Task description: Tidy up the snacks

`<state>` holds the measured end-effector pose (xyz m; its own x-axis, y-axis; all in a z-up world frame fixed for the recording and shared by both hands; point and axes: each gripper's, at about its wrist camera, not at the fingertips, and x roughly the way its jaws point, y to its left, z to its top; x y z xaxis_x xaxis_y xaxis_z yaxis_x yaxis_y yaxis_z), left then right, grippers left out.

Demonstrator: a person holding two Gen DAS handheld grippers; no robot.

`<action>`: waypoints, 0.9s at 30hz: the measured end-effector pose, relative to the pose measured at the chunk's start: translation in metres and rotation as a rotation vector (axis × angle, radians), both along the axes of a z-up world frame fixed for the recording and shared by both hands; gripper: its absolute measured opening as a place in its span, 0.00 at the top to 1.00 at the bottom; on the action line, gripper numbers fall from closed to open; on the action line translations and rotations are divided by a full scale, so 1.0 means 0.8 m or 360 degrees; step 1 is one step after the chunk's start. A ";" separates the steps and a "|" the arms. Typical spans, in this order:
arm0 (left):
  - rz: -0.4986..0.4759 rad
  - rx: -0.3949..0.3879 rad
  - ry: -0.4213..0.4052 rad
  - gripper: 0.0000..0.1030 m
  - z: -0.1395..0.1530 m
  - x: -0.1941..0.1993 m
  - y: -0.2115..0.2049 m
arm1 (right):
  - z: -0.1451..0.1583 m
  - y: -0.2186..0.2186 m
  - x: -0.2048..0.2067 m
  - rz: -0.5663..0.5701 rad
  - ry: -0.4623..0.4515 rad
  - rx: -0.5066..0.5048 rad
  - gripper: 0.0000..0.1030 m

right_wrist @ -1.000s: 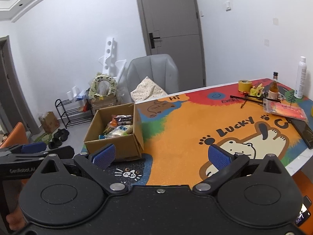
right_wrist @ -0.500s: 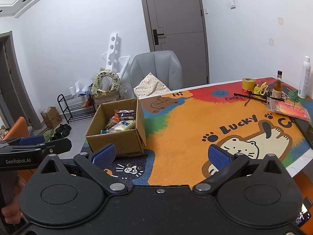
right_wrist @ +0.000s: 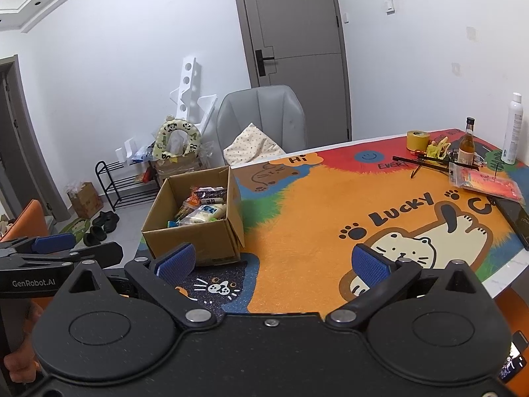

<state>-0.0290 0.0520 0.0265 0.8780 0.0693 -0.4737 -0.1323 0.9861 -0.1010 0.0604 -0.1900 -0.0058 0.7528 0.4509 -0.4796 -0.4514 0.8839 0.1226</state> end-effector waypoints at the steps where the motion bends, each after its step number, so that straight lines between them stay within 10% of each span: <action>1: 0.0000 -0.0001 0.0000 0.00 0.000 0.000 0.000 | 0.000 0.001 0.000 0.0000 0.0000 0.0000 0.00; 27: 0.0003 0.0000 0.0005 0.00 -0.001 0.002 -0.001 | -0.001 0.000 0.002 0.0003 0.0010 0.0000 0.00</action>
